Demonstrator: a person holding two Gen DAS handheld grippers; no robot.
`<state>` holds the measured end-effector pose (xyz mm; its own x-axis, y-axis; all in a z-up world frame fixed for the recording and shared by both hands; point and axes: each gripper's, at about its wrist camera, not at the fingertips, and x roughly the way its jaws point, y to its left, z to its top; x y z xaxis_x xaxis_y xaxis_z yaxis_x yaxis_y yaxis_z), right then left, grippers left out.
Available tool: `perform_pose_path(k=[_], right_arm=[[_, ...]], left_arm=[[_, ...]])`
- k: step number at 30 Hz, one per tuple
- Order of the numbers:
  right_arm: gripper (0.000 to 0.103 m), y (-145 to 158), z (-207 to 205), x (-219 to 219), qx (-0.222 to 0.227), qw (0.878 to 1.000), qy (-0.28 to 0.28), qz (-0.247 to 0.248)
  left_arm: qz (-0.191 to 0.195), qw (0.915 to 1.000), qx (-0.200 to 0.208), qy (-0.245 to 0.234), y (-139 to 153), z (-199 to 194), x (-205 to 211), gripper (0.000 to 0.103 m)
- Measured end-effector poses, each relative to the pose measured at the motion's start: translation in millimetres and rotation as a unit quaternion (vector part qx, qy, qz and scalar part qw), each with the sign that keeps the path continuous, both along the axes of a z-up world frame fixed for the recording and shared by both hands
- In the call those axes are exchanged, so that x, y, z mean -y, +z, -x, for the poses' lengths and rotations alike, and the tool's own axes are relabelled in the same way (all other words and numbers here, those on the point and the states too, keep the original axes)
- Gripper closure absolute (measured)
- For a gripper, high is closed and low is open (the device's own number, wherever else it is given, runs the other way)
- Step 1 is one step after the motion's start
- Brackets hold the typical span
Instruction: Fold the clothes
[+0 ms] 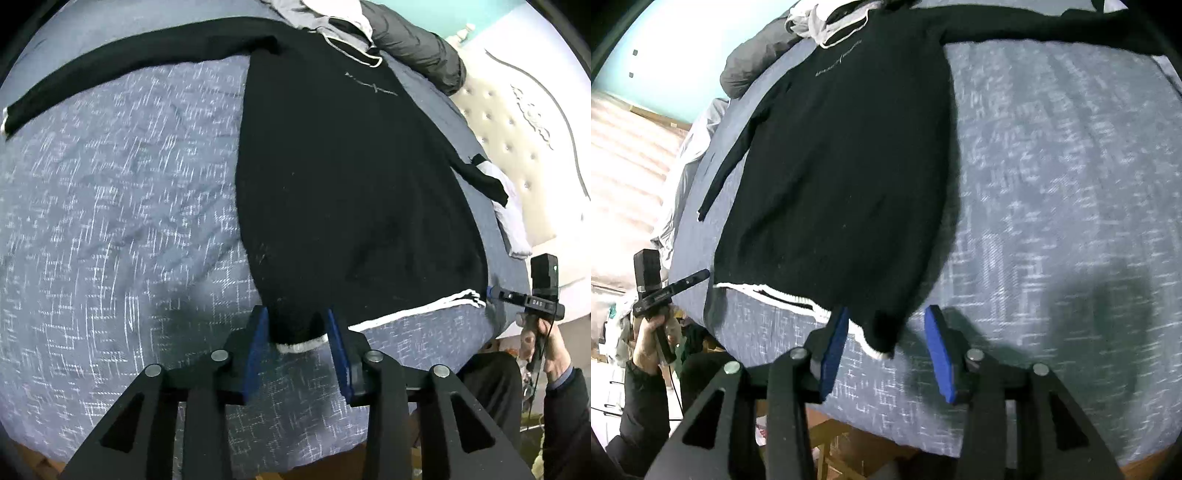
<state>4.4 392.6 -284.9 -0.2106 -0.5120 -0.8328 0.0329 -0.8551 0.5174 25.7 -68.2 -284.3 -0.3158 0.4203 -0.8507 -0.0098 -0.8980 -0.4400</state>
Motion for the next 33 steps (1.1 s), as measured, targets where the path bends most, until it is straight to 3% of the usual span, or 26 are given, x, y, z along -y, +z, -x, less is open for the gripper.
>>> perform_pose_path(k=[6,8,9,11,12,23,33], right_arm=[[0.061,-12,-1,3,0.008,1.000,-0.004,0.022],[0.077,-9,-2,3,0.004,1.000,-0.005,0.019],[0.091,-8,-3,3,0.002,1.000,-0.005,0.018],[0.096,-4,-4,3,-0.003,1.000,-0.005,0.014],[0.097,-1,-4,4,-0.007,1.000,-0.002,0.014],[0.100,46,-18,-7,-0.043,0.999,0.016,-0.024],[0.100,19,-35,-10,-0.019,0.999,0.020,-0.036]], left_arm=[[0.000,1.0000,0.006,0.002,-8,1,0,0.067],[-0.004,0.9999,0.008,0.004,-10,2,1,0.068],[-0.005,0.9999,0.009,0.005,-11,2,1,0.077],[0.002,1.0000,0.006,-0.001,-8,3,0,0.094],[0.005,1.0000,0.003,-0.004,-6,3,1,0.094],[0.033,0.9987,-0.029,-0.027,35,-9,14,0.097],[0.046,0.9979,-0.016,-0.042,16,-21,10,0.097]])
